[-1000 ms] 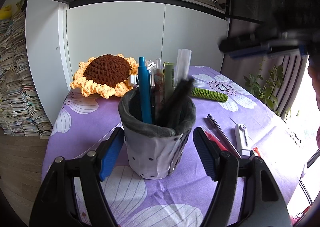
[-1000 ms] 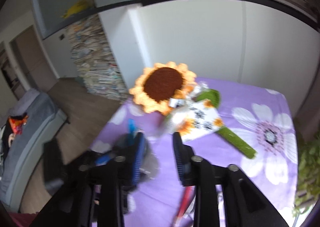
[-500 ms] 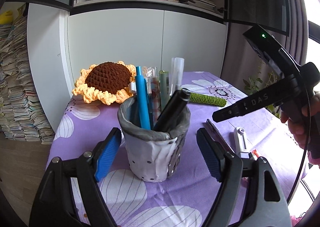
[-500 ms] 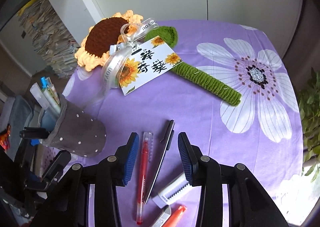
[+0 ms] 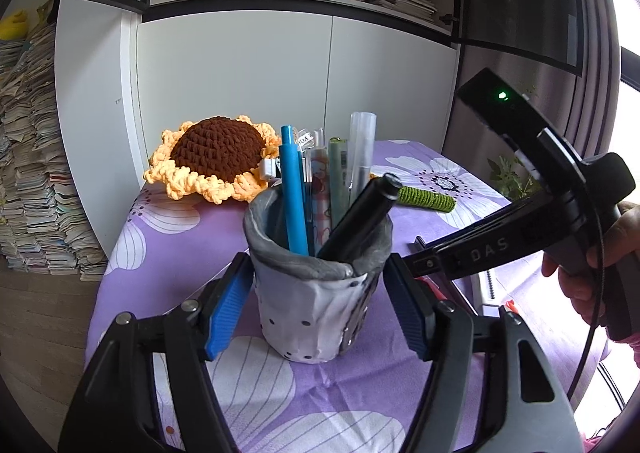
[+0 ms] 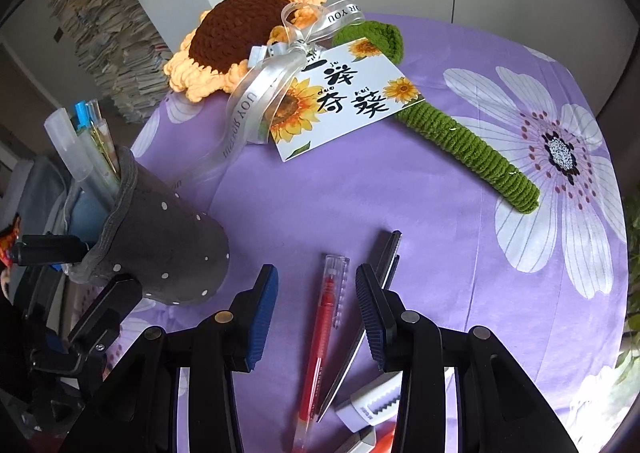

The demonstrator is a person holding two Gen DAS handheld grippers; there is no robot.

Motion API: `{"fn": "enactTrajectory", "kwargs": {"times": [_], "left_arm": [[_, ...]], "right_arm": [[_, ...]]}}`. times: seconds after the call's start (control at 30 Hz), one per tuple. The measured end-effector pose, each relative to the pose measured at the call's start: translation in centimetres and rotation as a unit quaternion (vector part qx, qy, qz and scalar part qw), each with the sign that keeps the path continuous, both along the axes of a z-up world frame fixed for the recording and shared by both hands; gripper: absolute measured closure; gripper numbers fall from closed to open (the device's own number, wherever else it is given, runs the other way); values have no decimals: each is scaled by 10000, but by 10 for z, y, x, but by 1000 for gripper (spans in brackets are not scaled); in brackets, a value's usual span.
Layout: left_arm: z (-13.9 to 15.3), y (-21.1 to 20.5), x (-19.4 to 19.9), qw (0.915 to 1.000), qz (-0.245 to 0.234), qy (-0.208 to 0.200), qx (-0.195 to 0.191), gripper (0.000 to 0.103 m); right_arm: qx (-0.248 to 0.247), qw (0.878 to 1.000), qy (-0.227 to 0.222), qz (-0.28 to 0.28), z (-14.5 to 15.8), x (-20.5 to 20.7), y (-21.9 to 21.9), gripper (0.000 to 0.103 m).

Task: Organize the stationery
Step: 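Lower the right gripper and grasp the clear red gel pen, then lift the red gel pen and insert it into the held cup, then release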

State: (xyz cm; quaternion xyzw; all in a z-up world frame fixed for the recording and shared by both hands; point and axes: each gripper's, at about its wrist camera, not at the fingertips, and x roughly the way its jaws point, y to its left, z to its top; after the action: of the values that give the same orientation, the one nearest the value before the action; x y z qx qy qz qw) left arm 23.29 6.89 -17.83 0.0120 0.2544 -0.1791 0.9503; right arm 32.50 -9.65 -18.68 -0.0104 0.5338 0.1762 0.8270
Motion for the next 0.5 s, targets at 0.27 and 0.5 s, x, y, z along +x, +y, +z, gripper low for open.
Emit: {"fn": "enactTrajectory", "kwargs": {"times": [0.27,0.5], "left_arm": [[0,-1,1,10000,-17,0,8,36],[-1,0,1,10000,-9,24,-25,36]], "right_arm": [[-315,9995,61,-4,-13,7,8,63],[-372,9991,-151,106,-8,-5,11,87]]}}
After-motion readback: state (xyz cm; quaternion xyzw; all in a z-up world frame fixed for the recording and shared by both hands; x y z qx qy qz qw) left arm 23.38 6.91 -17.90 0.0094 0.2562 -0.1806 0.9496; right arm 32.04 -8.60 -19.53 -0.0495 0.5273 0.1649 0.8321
